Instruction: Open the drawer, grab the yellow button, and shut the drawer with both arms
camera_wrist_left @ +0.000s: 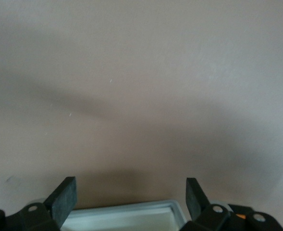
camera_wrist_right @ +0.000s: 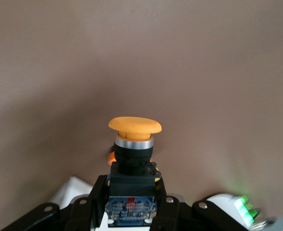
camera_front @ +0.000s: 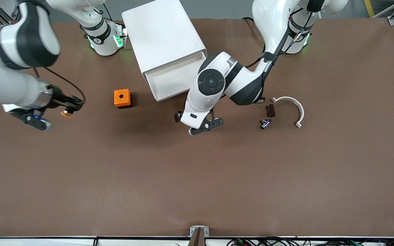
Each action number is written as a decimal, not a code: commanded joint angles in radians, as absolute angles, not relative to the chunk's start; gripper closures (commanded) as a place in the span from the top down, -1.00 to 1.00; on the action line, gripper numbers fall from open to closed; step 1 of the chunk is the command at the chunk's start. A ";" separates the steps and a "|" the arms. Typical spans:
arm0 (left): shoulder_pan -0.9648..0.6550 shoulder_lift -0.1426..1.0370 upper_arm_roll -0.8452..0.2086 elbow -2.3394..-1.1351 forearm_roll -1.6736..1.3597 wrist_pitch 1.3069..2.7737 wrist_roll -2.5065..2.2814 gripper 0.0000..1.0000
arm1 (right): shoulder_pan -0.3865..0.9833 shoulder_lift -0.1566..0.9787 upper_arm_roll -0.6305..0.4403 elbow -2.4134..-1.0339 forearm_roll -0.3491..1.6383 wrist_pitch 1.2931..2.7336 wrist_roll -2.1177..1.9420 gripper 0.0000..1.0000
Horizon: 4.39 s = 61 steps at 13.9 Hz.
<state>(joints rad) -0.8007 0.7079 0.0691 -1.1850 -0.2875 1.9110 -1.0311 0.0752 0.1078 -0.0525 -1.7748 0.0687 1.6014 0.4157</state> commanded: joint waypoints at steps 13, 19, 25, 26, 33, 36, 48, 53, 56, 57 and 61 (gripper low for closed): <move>-0.946 0.594 0.080 -1.345 -0.219 1.838 -1.192 1.00 | -0.423 0.331 -0.026 -2.240 -0.193 2.647 -0.236 -1.00; -0.976 0.595 0.066 -1.348 -0.230 1.835 -1.246 1.00 | -0.425 0.426 -0.023 -2.218 -0.195 2.714 -0.242 -1.00; -0.976 0.604 0.005 -1.351 -0.244 1.835 -1.295 1.00 | -0.417 0.425 -0.025 -2.200 -0.198 2.704 -0.256 1.00; -0.976 0.604 -0.005 -1.351 -0.244 1.835 -1.304 1.00 | -0.417 0.422 -0.025 -2.194 -0.198 2.703 -0.273 1.00; -0.977 0.620 -0.020 -1.351 -0.371 1.835 -1.327 1.00 | -0.410 0.272 -0.009 -2.157 -0.186 2.392 -0.272 1.00; -0.977 0.623 -0.020 -1.361 -0.409 1.835 -1.325 1.00 | -0.374 0.172 -0.003 -2.114 -0.080 2.179 -0.212 1.00; -0.901 0.594 0.009 -1.355 -0.401 1.847 -1.304 1.00 | -0.206 0.087 -0.002 -1.544 0.009 1.497 -0.040 1.00; -0.784 0.503 0.011 -1.353 -0.339 1.836 -1.145 1.00 | -0.201 0.120 -0.002 -1.457 -0.002 1.489 -0.040 1.00; -0.703 0.431 0.011 -1.355 -0.337 1.755 -1.027 1.00 | -0.179 0.120 -0.002 -1.456 -0.008 1.491 -0.040 1.00; -0.678 0.411 0.011 -1.356 -0.337 1.721 -0.984 1.00 | -0.178 0.120 -0.002 -1.454 -0.008 1.490 -0.038 1.00; -0.559 0.345 0.011 -1.358 -0.312 1.541 -0.755 1.00 | -0.157 0.115 0.000 -1.409 -0.072 1.468 -0.040 1.00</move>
